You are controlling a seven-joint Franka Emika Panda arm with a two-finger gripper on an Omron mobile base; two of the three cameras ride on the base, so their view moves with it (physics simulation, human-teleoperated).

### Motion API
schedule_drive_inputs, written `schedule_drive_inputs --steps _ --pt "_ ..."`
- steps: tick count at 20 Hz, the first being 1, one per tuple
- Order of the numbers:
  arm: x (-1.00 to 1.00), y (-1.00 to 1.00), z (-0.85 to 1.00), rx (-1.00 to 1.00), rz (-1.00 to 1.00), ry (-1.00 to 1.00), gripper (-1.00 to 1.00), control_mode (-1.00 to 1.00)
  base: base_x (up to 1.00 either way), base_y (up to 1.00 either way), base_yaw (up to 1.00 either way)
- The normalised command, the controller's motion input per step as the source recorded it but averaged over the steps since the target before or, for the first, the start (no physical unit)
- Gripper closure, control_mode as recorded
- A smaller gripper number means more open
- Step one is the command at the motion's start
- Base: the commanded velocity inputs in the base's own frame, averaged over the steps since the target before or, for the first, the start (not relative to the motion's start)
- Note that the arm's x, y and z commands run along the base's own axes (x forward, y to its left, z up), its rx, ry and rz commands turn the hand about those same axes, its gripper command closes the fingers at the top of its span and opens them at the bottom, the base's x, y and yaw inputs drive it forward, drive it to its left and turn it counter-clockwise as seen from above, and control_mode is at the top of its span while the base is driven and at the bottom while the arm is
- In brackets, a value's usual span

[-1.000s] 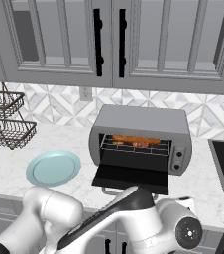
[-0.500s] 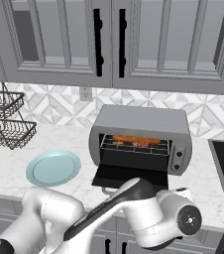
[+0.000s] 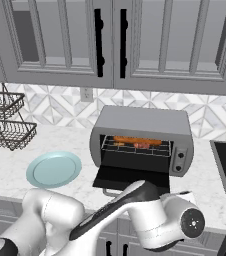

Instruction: Pick up the kebab skewer and baguette bread, and place them inside the toaster oven. Close the toaster oven door and start by setting the timer.

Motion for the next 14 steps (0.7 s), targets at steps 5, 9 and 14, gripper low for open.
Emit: schedule_drive_inputs --steps 5,9,14 --pt "0.25 0.0 0.0 0.0 0.0 0.0 -1.0 -1.0 0.0 0.0 0.0" --pt "0.27 0.0 -0.04 0.0 0.0 0.0 -1.0 -1.0 0.0 0.0 0.0" --pt "0.11 -0.14 -0.19 0.0 0.0 0.0 -1.0 -1.0 0.0 0.0 0.0"
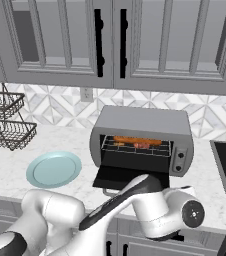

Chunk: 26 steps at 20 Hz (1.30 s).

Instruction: Pick up the kebab skewer and baguette bread, and place them inside the toaster oven. Close the toaster oven door and start by setting the timer.

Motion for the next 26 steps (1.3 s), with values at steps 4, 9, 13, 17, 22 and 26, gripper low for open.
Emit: schedule_drive_inputs --steps 4,9,13,17,22,26 --pt "-0.01 -0.41 -0.24 0.0 0.0 0.0 -1.0 -1.0 0.0 0.0 0.0" --pt "0.03 -0.07 -0.11 0.0 0.0 0.0 -1.0 -1.0 0.0 0.0 0.0" --pt "0.04 0.06 -0.16 0.0 0.0 0.0 -1.0 -1.0 0.0 0.0 0.0" --pt "0.13 0.0 -0.04 0.04 -0.03 0.0 -1.0 -1.0 0.0 0.0 0.0" --pt "0.22 0.0 0.0 0.07 -0.06 0.0 -1.0 -1.0 0.0 0.0 0.0" --pt "0.16 0.0 0.0 0.08 -0.06 0.0 -1.0 -1.0 0.0 0.0 0.0"
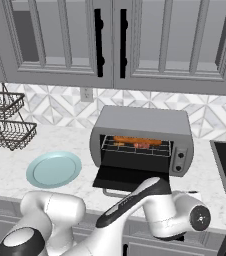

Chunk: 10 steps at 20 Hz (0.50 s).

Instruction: Pick up the kebab skewer and baguette bread, and place them inside the toaster oven. Close the toaster oven door and start by setting the timer.

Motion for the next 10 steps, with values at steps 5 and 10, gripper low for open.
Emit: schedule_drive_inputs --steps 5,10 --pt "0.06 0.0 0.0 0.07 -0.02 0.0 -1.0 -1.0 0.0 0.0 0.0" --pt "0.0 -0.19 -0.36 -0.01 0.0 -0.01 -1.0 -1.0 0.0 0.0 0.0"
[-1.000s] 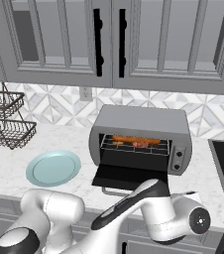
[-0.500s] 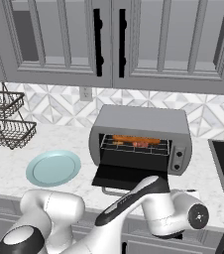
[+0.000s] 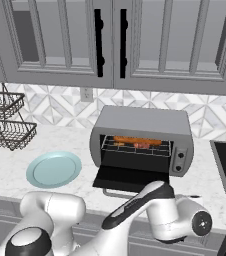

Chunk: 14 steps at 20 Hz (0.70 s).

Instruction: Pick up the kebab skewer and baguette bread, and place them inside the toaster oven. Close the toaster oven door and start by setting the timer.

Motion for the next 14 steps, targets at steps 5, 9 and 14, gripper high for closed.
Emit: schedule_drive_inputs --steps 5,9,14 --pt "0.01 -0.02 -0.1 -0.09 -0.02 0.01 -1.0 -1.0 0.0 0.0 0.0" --pt "0.3 0.0 0.0 -0.01 -0.02 0.03 -1.0 -1.0 0.0 0.0 0.0" --pt "0.29 0.0 0.0 0.0 0.0 0.04 -1.0 -1.0 0.0 0.0 0.0"
